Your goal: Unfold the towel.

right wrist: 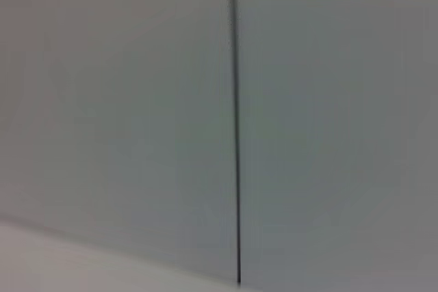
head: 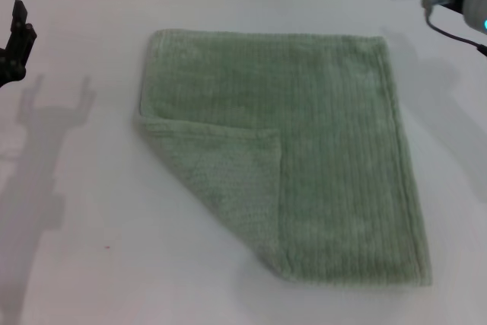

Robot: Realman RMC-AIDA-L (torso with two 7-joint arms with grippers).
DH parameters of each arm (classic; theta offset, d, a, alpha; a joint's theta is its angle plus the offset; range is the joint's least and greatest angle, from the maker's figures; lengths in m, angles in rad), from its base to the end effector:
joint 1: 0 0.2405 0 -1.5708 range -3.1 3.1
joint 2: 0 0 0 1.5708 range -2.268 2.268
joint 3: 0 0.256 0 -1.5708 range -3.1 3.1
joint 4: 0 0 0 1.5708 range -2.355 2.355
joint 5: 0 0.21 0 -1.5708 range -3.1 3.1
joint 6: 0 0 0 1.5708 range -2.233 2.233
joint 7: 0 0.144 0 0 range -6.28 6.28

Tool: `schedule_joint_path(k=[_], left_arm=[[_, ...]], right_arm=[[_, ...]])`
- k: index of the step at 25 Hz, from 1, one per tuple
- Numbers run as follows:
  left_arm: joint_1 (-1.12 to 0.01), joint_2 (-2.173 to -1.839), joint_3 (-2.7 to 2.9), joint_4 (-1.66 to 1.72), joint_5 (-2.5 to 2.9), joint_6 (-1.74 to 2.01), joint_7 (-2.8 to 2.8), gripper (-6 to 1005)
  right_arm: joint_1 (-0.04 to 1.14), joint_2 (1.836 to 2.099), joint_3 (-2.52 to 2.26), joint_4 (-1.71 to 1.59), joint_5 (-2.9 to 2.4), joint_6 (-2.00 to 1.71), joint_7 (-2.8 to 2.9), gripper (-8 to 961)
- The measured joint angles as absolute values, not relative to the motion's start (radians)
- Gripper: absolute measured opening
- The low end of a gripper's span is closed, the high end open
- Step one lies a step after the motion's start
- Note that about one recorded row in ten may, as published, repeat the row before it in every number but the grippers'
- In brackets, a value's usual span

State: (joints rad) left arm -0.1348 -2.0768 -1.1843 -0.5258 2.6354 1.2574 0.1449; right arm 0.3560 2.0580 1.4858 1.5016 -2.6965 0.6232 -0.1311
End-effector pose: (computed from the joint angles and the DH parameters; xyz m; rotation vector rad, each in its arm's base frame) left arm -0.3160 0.2843 0.0165 -1.4203 -0.2693 -0.6732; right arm 0.1553 0.3956 0.0187 -2.0241 0.7878 0.3147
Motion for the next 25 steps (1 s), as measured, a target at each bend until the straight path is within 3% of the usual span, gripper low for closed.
schedule_joint_path(k=[3, 8, 16, 25], left_arm=[[-0.136, -2.074, -1.159, -0.540, 2.637, 1.252, 0.144, 793], [-0.144, -2.069, -1.130, -0.564, 2.644, 1.221, 0.143, 792], [-0.089, -2.046, -1.127, -0.881, 2.788, 0.835, 0.145, 791], [-0.032, -2.032, -1.124, -1.168, 2.872, 0.489, 0.135, 781]], right_arm=[[0.445, 2.071, 1.569, 1.487, -2.702, 0.811, -0.139, 755], [0.508, 2.070, 1.637, 1.468, -2.696, 0.931, -0.144, 751], [0.628, 2.067, 1.743, 1.290, -2.676, 1.077, -0.177, 522], [0.661, 2.067, 1.759, 1.221, -2.667, 1.087, -0.203, 162]])
